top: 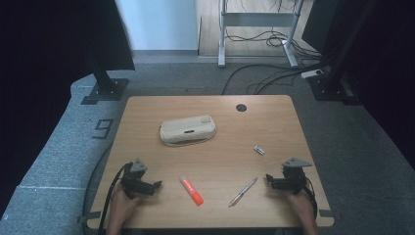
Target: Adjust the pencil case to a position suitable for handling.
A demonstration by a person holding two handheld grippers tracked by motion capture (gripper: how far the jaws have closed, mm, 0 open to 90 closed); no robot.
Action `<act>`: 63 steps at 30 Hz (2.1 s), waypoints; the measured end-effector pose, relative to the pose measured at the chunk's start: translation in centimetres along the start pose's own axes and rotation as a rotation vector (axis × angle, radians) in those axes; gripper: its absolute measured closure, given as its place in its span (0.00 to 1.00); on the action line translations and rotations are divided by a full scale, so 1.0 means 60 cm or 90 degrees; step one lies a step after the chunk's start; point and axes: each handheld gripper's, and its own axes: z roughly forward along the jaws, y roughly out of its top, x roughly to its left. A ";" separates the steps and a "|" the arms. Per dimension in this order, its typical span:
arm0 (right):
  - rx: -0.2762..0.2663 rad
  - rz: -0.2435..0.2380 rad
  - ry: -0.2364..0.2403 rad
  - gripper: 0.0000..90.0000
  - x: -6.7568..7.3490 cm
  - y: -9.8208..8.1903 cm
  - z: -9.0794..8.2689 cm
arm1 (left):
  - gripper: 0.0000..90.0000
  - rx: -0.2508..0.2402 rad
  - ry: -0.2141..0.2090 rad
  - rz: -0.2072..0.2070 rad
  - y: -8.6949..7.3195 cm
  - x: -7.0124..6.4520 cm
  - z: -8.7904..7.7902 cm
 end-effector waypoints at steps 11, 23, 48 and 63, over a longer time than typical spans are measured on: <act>0.000 -0.001 0.000 0.14 0.000 0.000 0.000 | 0.01 -0.003 0.003 -0.006 0.003 -0.002 0.002; 0.000 -0.001 0.000 0.14 0.000 0.000 0.000 | 0.01 -0.003 0.015 -0.017 0.005 -0.005 0.003; 0.000 -0.001 0.000 0.14 0.000 0.000 0.000 | 0.05 -0.029 -0.044 0.012 0.070 0.005 -0.003; 0.000 0.000 0.000 0.14 0.000 0.000 0.000 | 0.06 -0.026 -0.077 0.031 0.143 0.018 0.006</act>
